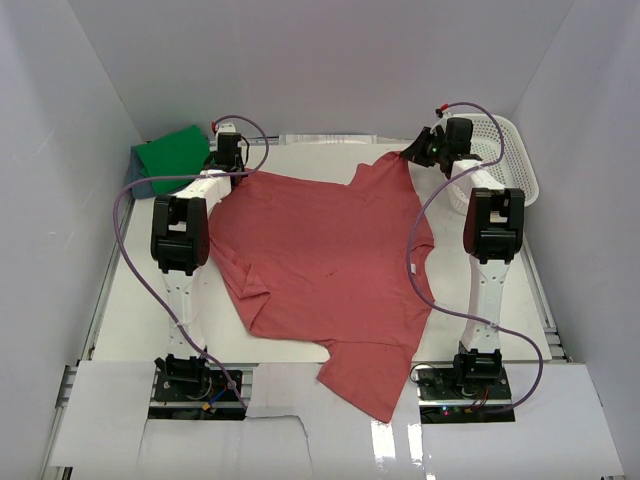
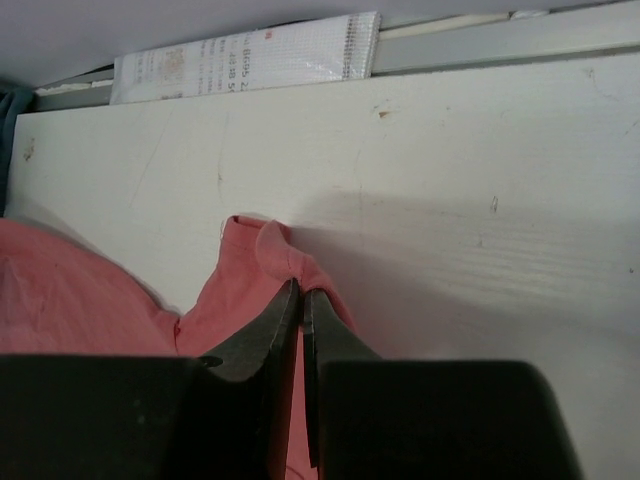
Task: Fold and stack the t-shirts
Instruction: Flatten out the tshirt
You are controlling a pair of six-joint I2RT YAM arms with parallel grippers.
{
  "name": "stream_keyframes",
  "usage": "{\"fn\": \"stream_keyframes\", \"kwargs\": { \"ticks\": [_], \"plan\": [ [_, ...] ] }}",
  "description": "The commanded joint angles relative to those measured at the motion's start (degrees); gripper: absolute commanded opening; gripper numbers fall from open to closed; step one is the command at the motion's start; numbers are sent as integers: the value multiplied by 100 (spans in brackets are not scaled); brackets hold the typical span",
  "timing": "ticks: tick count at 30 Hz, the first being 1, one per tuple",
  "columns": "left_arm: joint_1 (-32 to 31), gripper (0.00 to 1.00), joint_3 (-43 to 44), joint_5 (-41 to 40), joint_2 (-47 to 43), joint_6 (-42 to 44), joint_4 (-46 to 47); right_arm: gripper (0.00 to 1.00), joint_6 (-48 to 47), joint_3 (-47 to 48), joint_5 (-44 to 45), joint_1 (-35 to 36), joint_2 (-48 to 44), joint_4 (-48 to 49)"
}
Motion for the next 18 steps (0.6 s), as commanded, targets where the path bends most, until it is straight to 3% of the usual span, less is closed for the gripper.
{"fn": "stream_keyframes", "kwargs": {
  "ticks": [1, 18],
  "plan": [
    [28, 0, 105, -20, -233, -28, -93, 8, 2, -250, -234, -16, -704, 240],
    [28, 0, 86, -275, -199, 146, -137, 8, -148, -1701, -604, -25, -1777, 539]
  ]
}}
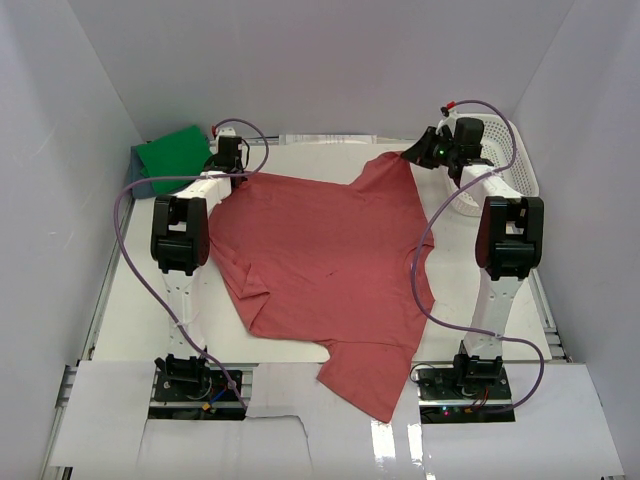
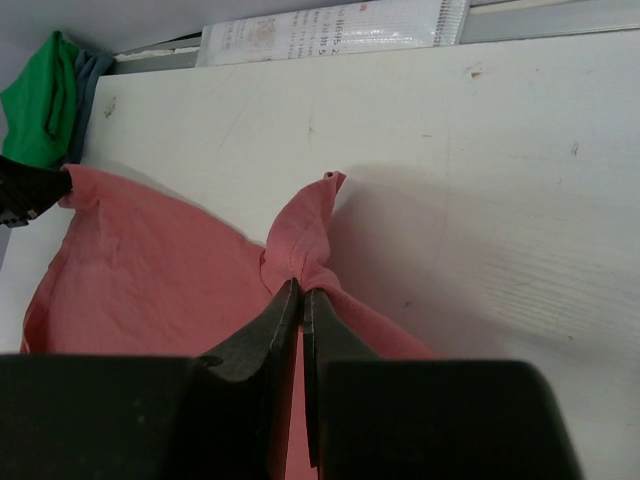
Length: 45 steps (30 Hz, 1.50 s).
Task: Fold and stack the t-shirts
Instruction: Flatten out the tshirt
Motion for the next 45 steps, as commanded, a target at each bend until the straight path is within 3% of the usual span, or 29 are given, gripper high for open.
{"fn": "stream_keyframes", "kwargs": {
  "ticks": [1, 8, 10, 11, 13, 17, 19, 22, 27, 30, 33, 39, 41, 45],
  "plan": [
    [35, 0, 322, -188, -135, 312, 31, 8, -121, -110, -182, -16, -205, 207],
    [52, 3, 1035, 198, 314, 788, -4, 8, -174, -75, -270, -16, -188, 145],
    [87, 21, 1088, 443, 322, 788, 83, 8, -192, -75, -296, -16, -196, 119],
    [96, 39, 1097, 445, 288, 788, 127, 8, -209, -84, -296, -16, -205, 127],
    [96, 55, 1079, 401, 252, 779, 329, 8, -218, -110, -296, -16, -214, 127],
    [96, 98, 1140, 340, 234, 779, 515, 8, -209, -128, -340, -16, -179, 162],
    [122, 98, 1246, 453, 252, 771, 480, 8, -174, -145, -358, -16, -179, 189],
    [306, 98, 1334, 1444, 226, 543, 234, 8, -122, -171, -393, -16, -179, 242],
    [1078, 98, 1729, 3726, 462, -520, -311, 8, -78, -110, -437, -16, -153, 268],
    [1177, 93, 1905, 4091, 665, -653, -635, 8, -60, -84, -446, -16, -135, 268],
    [1238, 82, 2064, 4364, 850, -706, -926, 8, -34, -57, -455, -16, -117, 259],
    [1291, 47, 1993, 5067, 1104, -838, -1041, 8, -34, -84, -455, -16, -100, 224],
    [1291, 46, 1958, 5322, 1157, -855, -1050, 8, -34, -101, -463, -16, -108, 224],
    [1291, 53, 1818, 5464, 1131, -829, -1032, 8, -34, -119, -481, -16, -100, 242]
  ]
}}
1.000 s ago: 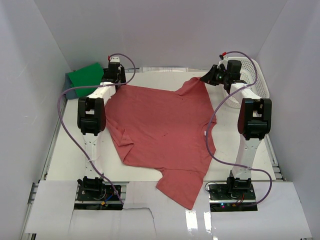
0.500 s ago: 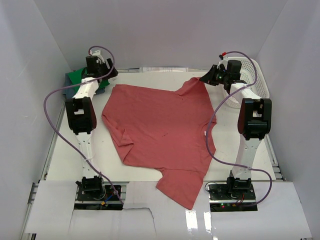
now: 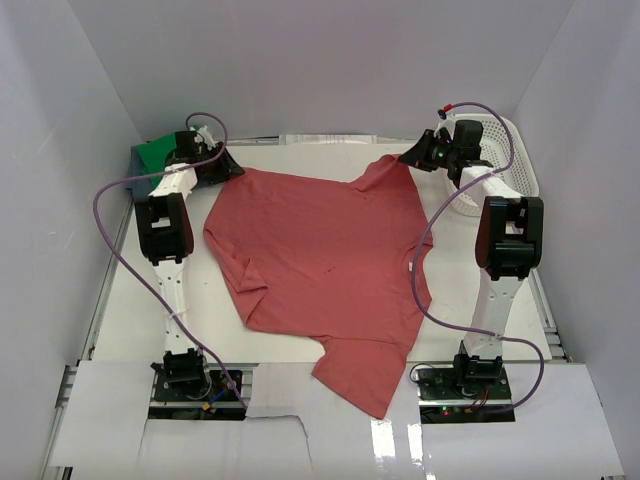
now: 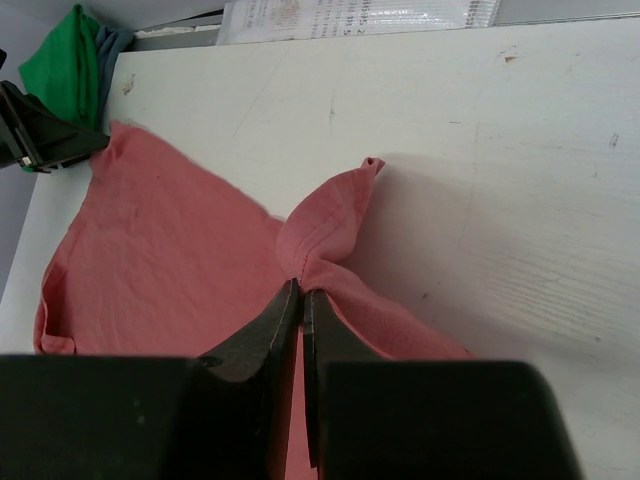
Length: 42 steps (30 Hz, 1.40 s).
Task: Fold and stack the t-shirts
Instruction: Flatten out the tshirt, then grap the side of the flattened tshirt furthest away from the robot with both arms
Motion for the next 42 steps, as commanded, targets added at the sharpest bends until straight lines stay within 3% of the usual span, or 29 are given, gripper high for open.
{"fn": "stream_keyframes", "kwargs": {
  "ticks": [1, 4, 12, 17, 22, 42],
  "plan": [
    [-31, 53, -147, 421, -244, 17, -34, 8, 36, -3, -131, -25, -98, 239],
    [-31, 54, -280, 377, -314, 61, 20, 8, 45, -3, -131, -16, -98, 248],
    [31, 51, 441, 263, 248, 26, -525, 8, 54, 50, -140, -16, -89, 213],
    [83, 51, 485, 8, 362, 131, -298, 8, 45, 85, -166, -16, -71, 196],
    [312, 38, 967, 253, 696, -18, -297, 8, 45, 120, -193, -16, -71, 169],
    [417, 37, 1091, 500, 960, -510, 626, 8, -60, 155, -219, -16, -27, 46]
  ]
}}
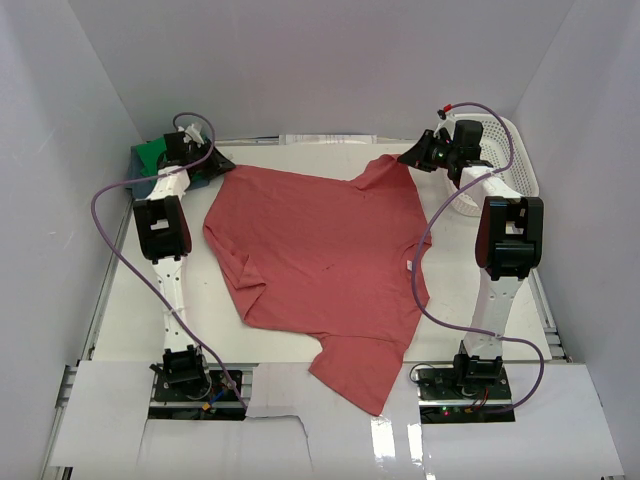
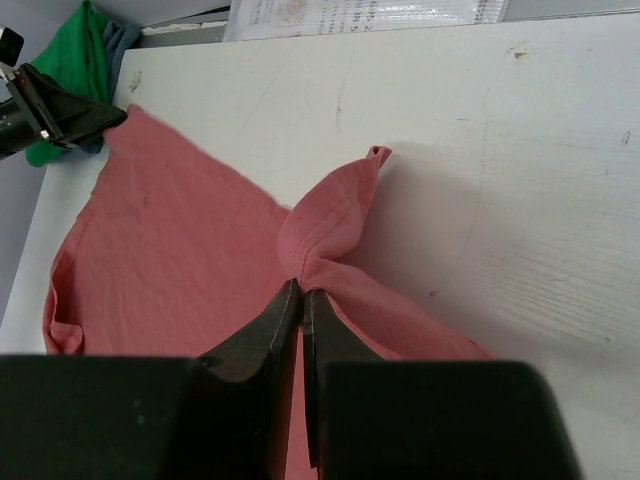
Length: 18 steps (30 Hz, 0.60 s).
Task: Fold and stack the t-shirts
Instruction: Grap the side of the flattened tshirt furthest away from the robot with both arms
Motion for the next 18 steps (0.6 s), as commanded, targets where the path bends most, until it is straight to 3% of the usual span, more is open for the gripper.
{"fn": "stream_keyframes", "kwargs": {
  "ticks": [1, 2, 4, 18],
  "plan": [
    [98, 32, 193, 15, 201, -189, 267, 8, -84, 155, -143, -16, -36, 48],
    [98, 26, 237, 24, 219, -233, 276, 8, -93, 173, -143, -16, -19, 48],
    [107, 0, 325, 85, 281, -295, 276, 8, -93, 190, -160, -16, -18, 22],
    [98, 0, 141, 410, -123, -198, 356, 8, -163, 340, -292, -7, -176, -128]
  ]
}}
